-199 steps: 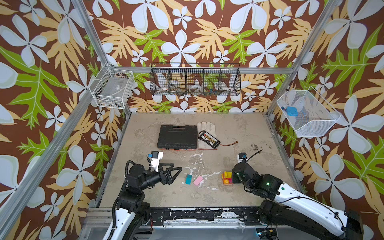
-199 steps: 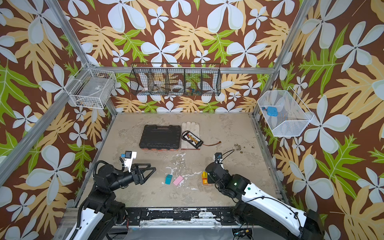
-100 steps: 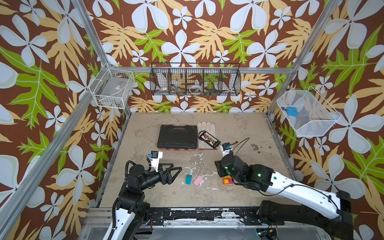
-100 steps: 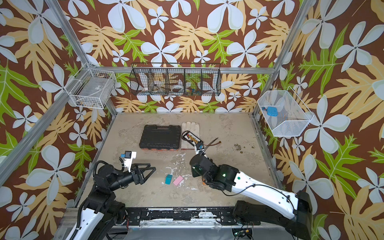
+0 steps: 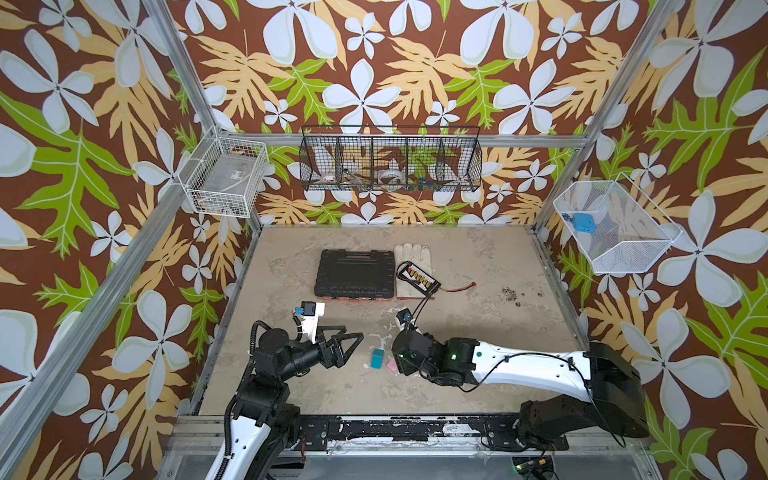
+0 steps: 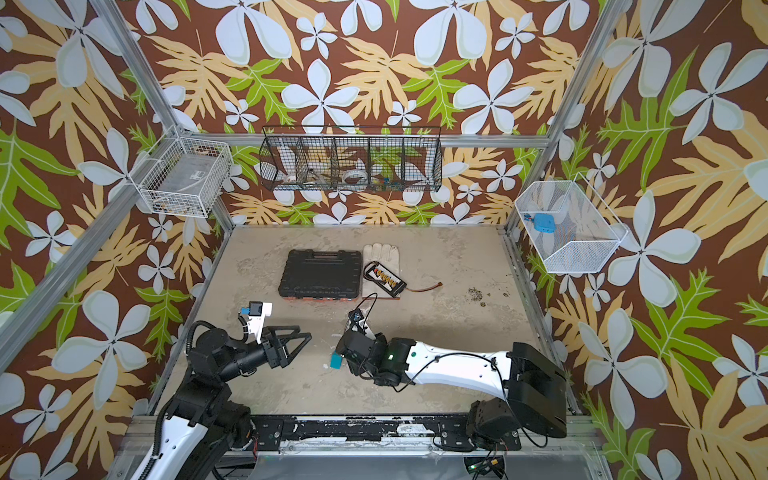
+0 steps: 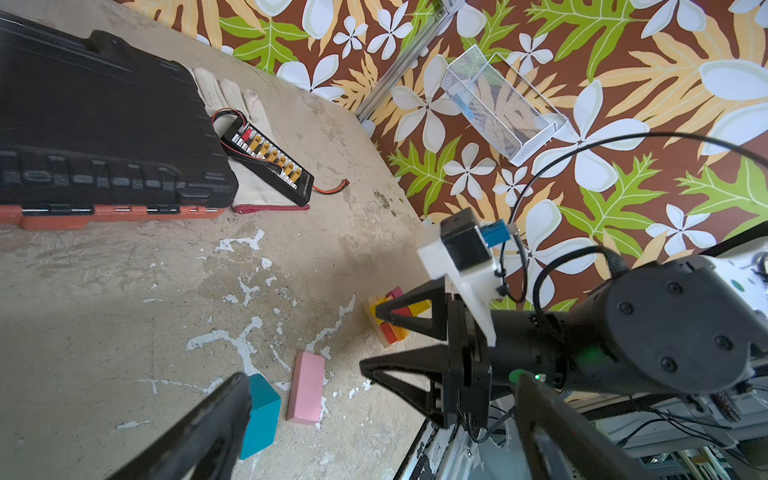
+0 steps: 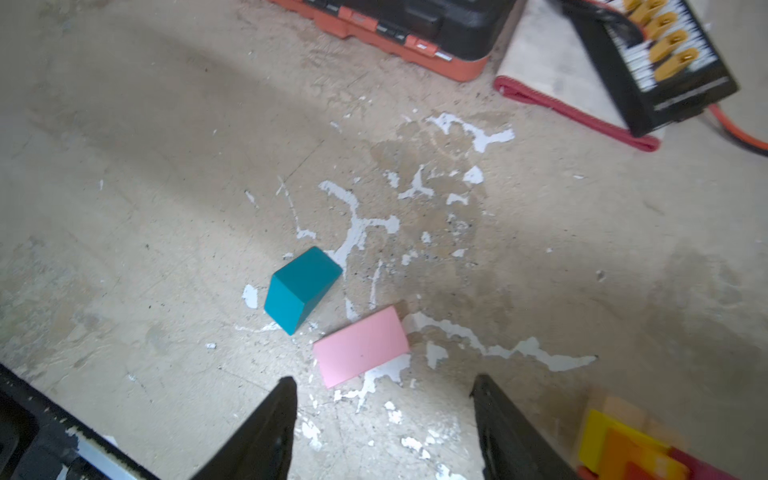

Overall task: Build the wood block tower
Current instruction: 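Move the open right gripper down over the pink rectangular block, then close the right gripper on the pink block and lift it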

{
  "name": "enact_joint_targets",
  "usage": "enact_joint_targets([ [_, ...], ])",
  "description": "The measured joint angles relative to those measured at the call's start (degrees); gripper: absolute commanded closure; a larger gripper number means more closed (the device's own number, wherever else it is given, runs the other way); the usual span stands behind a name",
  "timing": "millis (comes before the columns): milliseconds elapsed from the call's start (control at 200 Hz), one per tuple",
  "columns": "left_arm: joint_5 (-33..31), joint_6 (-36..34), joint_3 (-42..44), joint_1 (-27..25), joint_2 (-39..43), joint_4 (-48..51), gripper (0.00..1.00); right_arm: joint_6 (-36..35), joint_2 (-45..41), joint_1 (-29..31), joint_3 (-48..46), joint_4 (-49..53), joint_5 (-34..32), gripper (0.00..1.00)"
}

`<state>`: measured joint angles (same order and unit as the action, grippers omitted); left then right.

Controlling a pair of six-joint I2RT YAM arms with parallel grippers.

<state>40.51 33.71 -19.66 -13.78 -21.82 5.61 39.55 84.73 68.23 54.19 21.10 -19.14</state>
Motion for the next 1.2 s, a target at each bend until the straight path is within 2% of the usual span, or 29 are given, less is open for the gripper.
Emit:
enact_joint_targets([
  [170, -0.2, 0.0, 0.0, 0.0, 0.2, 0.0, 0.00, -2.2, 4.7, 0.0, -0.6, -3.7, 4.0, 0.23],
  [470, -0.2, 0.0, 0.0, 0.0, 0.3, 0.0, 0.00, -4.0, 9.9, 0.0, -1.3, -6.9, 7.0, 0.21],
  [706, -0.2, 0.0, 0.0, 0.0, 0.4, 0.0, 0.00, -5.4, 13.4, -1.5, -0.9, -9.6, 6.8, 0.21],
  [1201, -0.1, 0.0, 0.0, 0.0, 0.3, 0.0, 0.00, -5.5, 14.9, -2.8, -1.7, -10.0, 8.1, 0.37],
])
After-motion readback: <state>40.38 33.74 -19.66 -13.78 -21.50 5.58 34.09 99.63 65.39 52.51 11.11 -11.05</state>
